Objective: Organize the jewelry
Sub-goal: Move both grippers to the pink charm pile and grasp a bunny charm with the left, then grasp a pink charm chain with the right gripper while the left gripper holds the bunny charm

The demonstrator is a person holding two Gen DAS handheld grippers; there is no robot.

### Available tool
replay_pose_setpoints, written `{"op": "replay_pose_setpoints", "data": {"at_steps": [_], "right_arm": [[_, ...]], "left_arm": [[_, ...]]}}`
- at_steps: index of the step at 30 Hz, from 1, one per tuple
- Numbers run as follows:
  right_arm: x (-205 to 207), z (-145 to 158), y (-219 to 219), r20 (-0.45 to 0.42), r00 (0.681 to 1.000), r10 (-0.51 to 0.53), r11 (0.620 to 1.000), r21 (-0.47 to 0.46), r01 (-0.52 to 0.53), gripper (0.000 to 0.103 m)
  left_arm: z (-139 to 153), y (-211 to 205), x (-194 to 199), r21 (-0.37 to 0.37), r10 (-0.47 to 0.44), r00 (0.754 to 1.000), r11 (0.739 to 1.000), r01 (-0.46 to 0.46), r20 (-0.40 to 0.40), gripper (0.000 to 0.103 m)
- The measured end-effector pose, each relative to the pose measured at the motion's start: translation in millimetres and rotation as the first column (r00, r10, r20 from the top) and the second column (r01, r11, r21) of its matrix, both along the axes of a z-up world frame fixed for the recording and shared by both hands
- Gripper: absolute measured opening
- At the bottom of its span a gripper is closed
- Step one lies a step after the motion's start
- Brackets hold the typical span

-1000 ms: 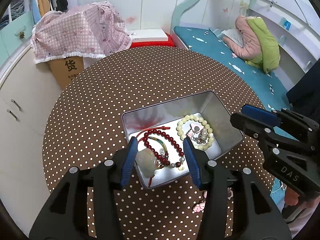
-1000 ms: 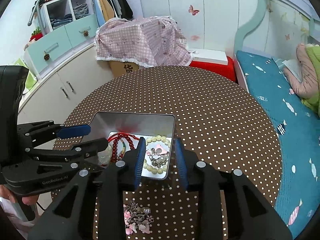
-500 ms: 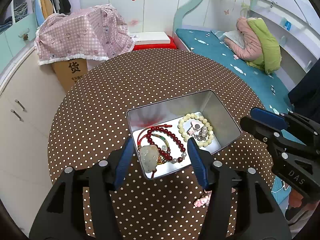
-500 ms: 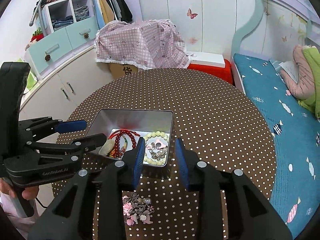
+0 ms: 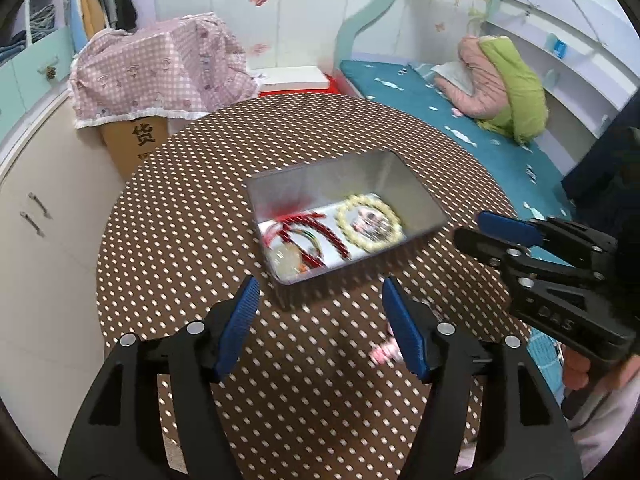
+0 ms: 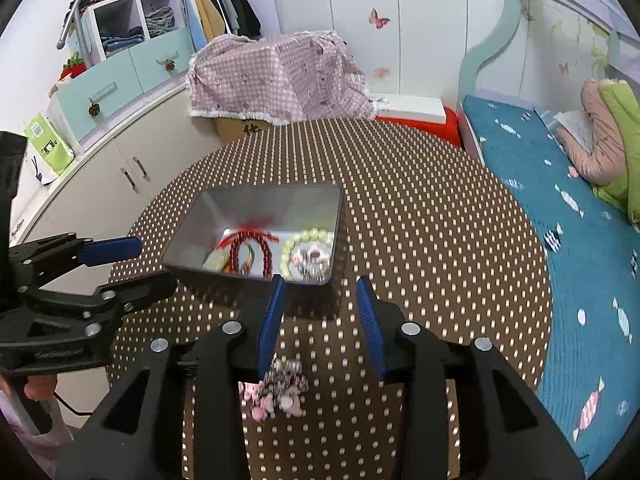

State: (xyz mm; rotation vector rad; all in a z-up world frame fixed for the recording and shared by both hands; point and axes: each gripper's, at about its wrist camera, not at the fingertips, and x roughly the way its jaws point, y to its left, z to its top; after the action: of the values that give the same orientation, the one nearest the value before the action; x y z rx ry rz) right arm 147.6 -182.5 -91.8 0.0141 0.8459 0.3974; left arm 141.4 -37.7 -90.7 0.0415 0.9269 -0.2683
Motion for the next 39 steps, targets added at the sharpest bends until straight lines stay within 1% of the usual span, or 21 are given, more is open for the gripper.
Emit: {"op": "replay_pose_setpoints", "data": {"at_steps": [3,7,8,9,10,12,18,19,20,21,22,23,24,28,29,30,32,34,39], "right_arm": [[-10.3,-4.6,-2.1,-0.014,1.0,0.013,1.0,0.018,-0.012,0.036],[-19.9,-13.2,-2.9,-0.038,0.999,0.023,1.0,0.019,-0.023,0.037],[-21.2,-16.5,-3.0,-0.049,0.998,0.024,1.0,0.021,-0.023,0.037],[-21.7,-18.3,-2.8,-0.055,0.998,0.025,1.0,0.021,-0.024,0.038],[-22.3,-20.8,-2.6,-0.062,0.998,0.023,1.0,0.018,-0.022,0.038],[-23.1,-24.9,-2.9,-0.074,0.997,0.016,1.0,0.009,-0.016,0.039],[-26.2,-31.7,-10.8,-0.093,0.996,0.018,1.0,0.021,-0.016,0.04],[-26.0,-32.8,-11.4,-0.096,0.995,0.017,1.0,0.022,-0.015,0.04],[-25.5,-34.2,-12.2,-0.1,0.995,0.016,1.0,0.023,-0.013,0.04],[-25.7,-35.4,-13.4,-0.103,0.995,0.015,1.0,0.024,-0.012,0.04],[-25.2,-36.5,-13.9,-0.106,0.994,0.015,1.0,0.026,-0.012,0.04],[-24.8,-37.2,-13.9,-0.108,0.994,0.015,1.0,0.026,-0.012,0.04],[-24.2,-38.1,-14.6,-0.111,0.994,0.013,1.0,0.025,-0.01,0.04],[-23.9,-40.0,-16.0,-0.117,0.993,0.012,1.0,0.025,-0.01,0.04],[-23.7,-40.4,-16.2,-0.118,0.993,0.013,1.0,0.025,-0.01,0.04],[-23.8,-40.7,-15.9,-0.118,0.993,0.014,1.0,0.025,-0.011,0.04],[-24.3,-40.7,-14.8,-0.117,0.993,0.019,1.0,0.022,-0.017,0.04],[-25.8,-40.2,-12.2,-0.11,0.993,0.031,0.999,0.022,-0.029,0.04],[-34.7,-35.6,-0.3,-0.086,0.99,0.109,0.993,0.045,-0.106,0.04]], "left_arm": [[-8.1,-8.6,-12.5,-0.012,-0.044,0.999,0.999,0.044,-0.015,0.065],[-29.8,-24.6,-14.4,0.018,-0.052,0.996,0.998,0.054,-0.069,0.064],[-35.8,-29.0,-13.1,0.03,-0.051,0.995,0.998,0.053,-0.082,0.064],[-41.6,-33.1,-12.5,0.044,-0.047,0.994,0.998,0.051,-0.094,0.058],[-47.4,-36.7,-11.8,0.056,-0.045,0.993,0.997,0.051,-0.108,0.057],[-54.4,-38.3,-10.4,0.056,-0.053,0.991,0.997,0.06,-0.127,0.054],[-66.3,-44.7,-10.8,0.054,-0.091,0.984,0.993,0.1,-0.153,0.052],[-70.1,-46.5,-10.8,0.063,-0.094,0.982,0.992,0.106,-0.161,0.051],[-73.3,-48.5,-10.4,0.07,-0.093,0.981,0.992,0.107,-0.17,0.047],[-76.7,-50.1,-9.5,0.079,-0.088,0.98,0.991,0.103,-0.176,0.045],[-75.8,-51.4,-9.5,0.084,-0.089,0.983,0.991,0.103,-0.16,0.044],[-76.5,-51.9,-8.6,0.09,-0.085,0.983,0.991,0.101,-0.163,0.041],[-76.2,-50.9,-7.7,0.09,-0.081,0.984,0.991,0.097,-0.161,0.036],[-75.9,-38.9,-2.2,0.062,-0.071,0.984,0.995,0.082,-0.164,0.025],[-76.1,-35.8,-1.0,0.054,-0.067,0.984,0.996,0.077,-0.164,0.018],[-76.2,-32.7,0.3,0.047,-0.066,0.984,0.996,0.075,-0.163,0.015],[-76.1,-26.6,2.2,0.017,-0.067,0.983,0.997,0.071,-0.169,0.013],[-73.5,-24.7,2.5,0.007,-0.064,0.984,0.998,0.066,-0.168,0.013],[-68.0,-11.5,1.4,-0.023,-0.054,0.987,0.998,0.051,-0.154,0.013]]}}
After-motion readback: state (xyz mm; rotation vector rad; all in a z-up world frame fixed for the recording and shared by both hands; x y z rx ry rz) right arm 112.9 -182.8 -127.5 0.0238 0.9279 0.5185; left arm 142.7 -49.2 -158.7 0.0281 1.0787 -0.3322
